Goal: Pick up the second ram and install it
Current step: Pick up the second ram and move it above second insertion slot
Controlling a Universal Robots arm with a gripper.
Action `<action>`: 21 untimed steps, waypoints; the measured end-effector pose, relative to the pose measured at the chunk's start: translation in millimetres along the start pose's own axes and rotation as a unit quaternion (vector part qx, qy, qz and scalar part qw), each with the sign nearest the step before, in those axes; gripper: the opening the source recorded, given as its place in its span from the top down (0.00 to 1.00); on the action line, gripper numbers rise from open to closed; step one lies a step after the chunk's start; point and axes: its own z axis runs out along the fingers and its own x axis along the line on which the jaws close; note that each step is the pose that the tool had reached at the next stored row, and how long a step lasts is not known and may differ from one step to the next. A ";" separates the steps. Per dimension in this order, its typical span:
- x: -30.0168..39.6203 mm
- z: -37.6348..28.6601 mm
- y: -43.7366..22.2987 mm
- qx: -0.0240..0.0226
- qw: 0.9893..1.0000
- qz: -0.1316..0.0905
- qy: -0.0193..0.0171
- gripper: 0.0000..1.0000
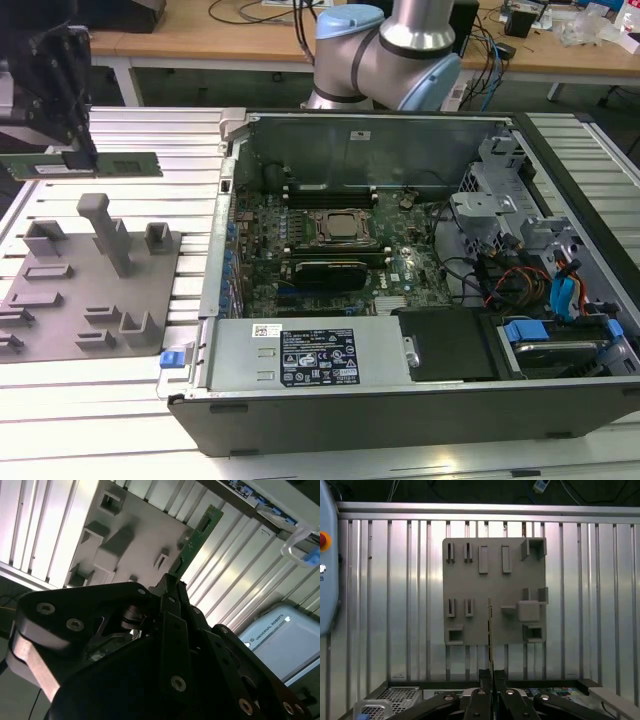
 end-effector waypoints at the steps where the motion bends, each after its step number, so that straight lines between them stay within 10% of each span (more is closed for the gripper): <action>1: -0.2 -0.2 -4.0 0.000 1.000 0.000 0.000 0.87; 21: -2.3 -3.2 -76.8 0.000 1.000 0.000 0.000 0.87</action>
